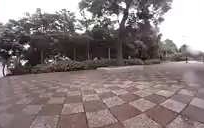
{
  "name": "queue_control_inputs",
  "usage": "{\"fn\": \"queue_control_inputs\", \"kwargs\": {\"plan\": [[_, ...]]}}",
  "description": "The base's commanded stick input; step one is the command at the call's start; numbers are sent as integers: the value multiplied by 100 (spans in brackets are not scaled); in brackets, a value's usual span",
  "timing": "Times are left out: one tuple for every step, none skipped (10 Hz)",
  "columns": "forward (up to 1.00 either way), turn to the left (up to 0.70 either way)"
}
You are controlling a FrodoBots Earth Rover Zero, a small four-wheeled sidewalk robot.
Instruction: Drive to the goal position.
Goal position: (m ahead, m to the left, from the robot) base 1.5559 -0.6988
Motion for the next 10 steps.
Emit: {"fn": "queue_control_inputs", "kwargs": {"plan": [[100,-40],[100,-40],[100,-40],[100,-40],[100,-40],[100,-40],[100,-40],[100,-40],[100,-39],[100,0]]}}
